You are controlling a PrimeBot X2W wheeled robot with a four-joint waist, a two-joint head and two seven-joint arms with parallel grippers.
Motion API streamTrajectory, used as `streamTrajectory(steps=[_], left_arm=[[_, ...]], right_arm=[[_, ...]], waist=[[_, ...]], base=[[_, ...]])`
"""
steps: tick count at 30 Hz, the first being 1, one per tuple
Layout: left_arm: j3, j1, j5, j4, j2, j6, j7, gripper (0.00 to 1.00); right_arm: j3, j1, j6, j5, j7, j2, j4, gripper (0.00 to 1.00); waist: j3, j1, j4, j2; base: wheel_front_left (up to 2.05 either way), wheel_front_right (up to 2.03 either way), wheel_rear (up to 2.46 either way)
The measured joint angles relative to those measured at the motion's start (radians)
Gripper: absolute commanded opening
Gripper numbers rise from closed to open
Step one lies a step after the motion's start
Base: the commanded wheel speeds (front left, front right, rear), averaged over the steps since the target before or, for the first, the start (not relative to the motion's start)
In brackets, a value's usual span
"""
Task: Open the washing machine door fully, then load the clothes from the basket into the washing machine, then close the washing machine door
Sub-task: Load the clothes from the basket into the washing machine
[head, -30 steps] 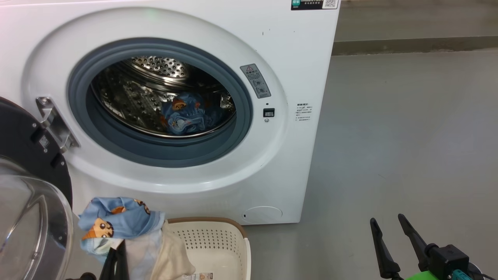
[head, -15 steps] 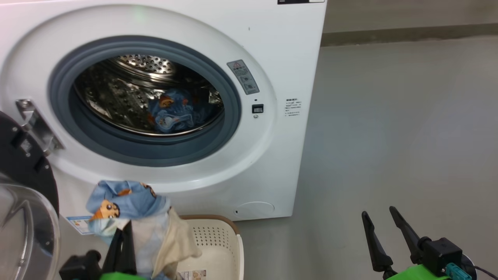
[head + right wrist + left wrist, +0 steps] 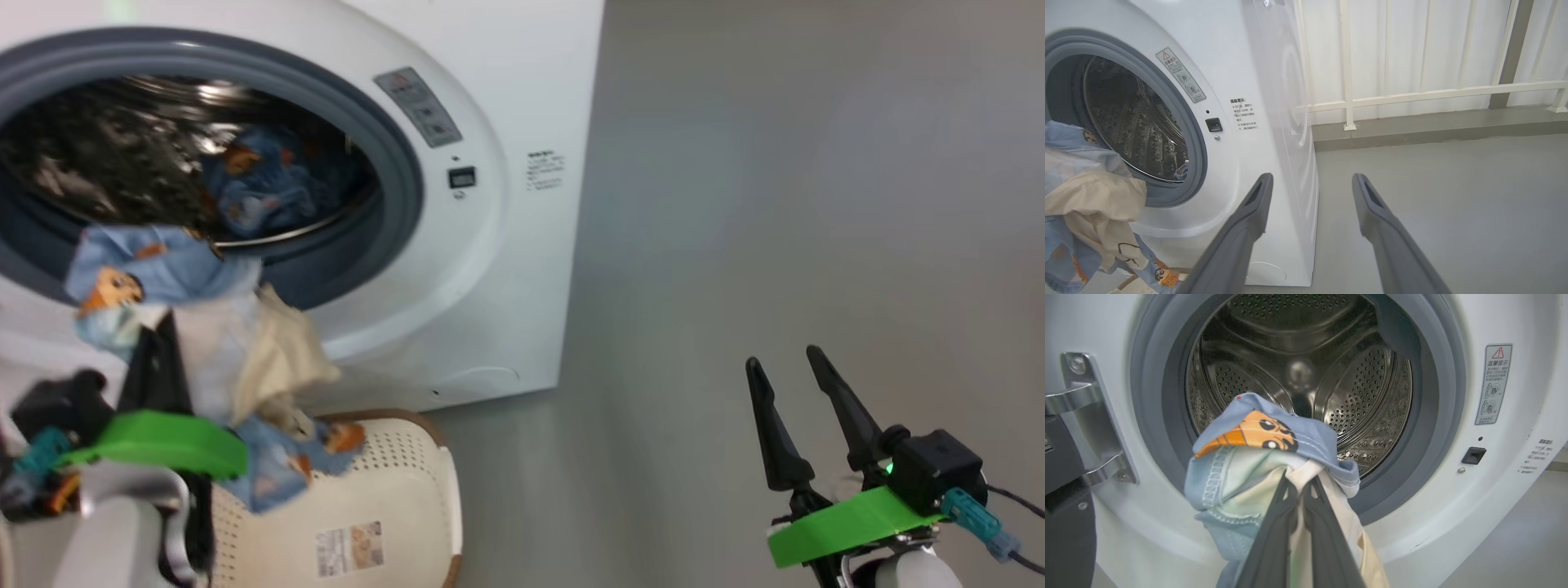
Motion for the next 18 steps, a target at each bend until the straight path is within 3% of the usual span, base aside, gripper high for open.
streamTrajectory(steps=[18], left_arm=[[0.059, -0.428, -0.002, 0.327, 0.134, -0.069, -0.037, 0.00]], right_arm=[[0.061, -0.118, 0.000, 0.035, 0.000, -0.005, -0.033, 1.00]], waist=[[0.247, 0.0000, -0.181, 0.0000]], base=[[0.00, 0.00, 0.00]])
